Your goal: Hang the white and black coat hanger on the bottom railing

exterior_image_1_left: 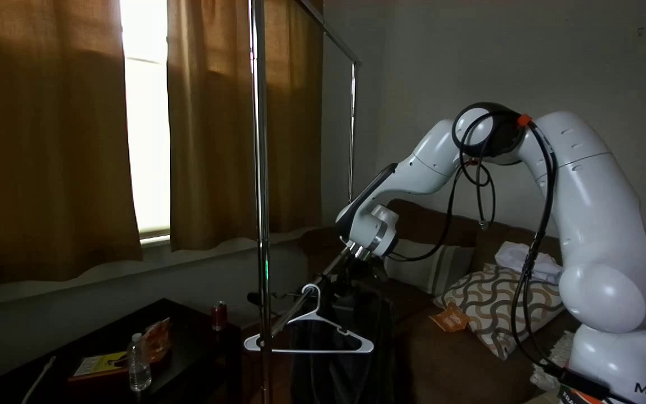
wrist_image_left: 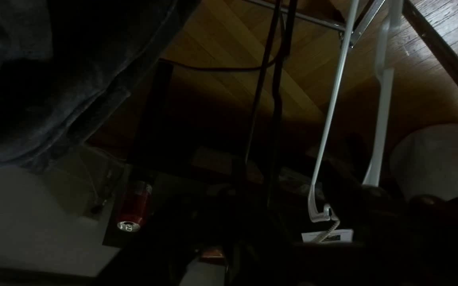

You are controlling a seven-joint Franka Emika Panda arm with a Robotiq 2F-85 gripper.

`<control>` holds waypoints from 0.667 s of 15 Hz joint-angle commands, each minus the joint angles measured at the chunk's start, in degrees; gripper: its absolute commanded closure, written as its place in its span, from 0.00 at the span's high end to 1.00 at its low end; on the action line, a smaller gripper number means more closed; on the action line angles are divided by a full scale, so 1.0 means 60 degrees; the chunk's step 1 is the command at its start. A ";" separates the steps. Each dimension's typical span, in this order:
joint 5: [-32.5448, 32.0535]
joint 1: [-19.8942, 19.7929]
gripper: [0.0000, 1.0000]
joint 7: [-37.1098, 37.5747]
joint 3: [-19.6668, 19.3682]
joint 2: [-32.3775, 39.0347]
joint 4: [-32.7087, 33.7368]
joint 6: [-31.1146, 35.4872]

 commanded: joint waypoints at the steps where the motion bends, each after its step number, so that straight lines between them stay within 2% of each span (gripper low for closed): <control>1: -0.1224 -0.0165 0.84 0.0859 0.0021 -0.0657 -0.0323 -0.0810; 3: -0.2028 -0.0183 0.99 0.1448 -0.0056 -0.1077 -0.0414 -0.1737; 10: -0.4136 -0.0059 1.00 0.3762 -0.0418 -0.3177 -0.0547 -0.4709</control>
